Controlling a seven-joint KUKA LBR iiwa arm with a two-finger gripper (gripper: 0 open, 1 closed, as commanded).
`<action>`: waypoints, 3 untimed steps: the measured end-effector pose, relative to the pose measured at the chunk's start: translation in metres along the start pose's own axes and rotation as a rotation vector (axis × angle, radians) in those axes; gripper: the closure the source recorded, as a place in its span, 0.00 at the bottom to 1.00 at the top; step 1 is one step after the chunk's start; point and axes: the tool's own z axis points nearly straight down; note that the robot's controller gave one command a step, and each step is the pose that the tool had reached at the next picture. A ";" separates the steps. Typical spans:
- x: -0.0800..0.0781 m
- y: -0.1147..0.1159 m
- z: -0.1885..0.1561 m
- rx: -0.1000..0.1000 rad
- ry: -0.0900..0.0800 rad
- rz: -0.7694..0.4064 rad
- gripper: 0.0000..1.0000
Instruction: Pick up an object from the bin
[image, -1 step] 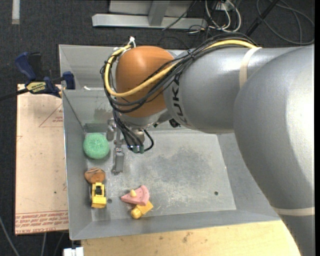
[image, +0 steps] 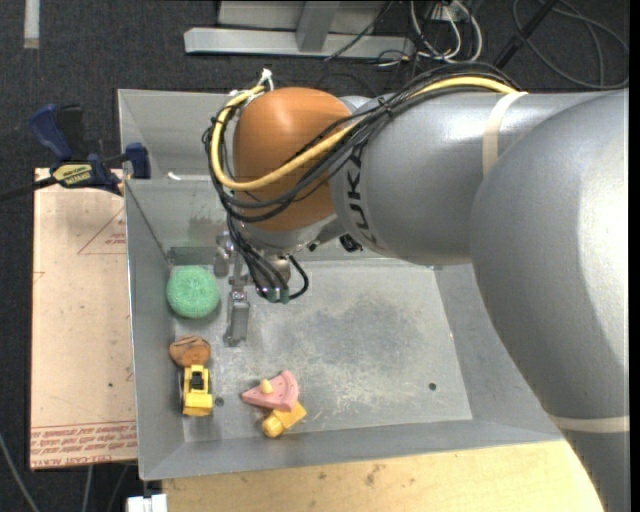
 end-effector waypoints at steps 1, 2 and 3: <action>-0.011 0.014 0.043 -0.003 -0.010 0.028 0.00; -0.044 0.008 0.081 0.000 -0.002 0.113 1.00; -0.044 0.008 0.081 0.000 -0.002 0.113 1.00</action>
Offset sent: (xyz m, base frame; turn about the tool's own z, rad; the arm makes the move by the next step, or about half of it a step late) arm 0.0433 0.0080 -0.0812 0.1134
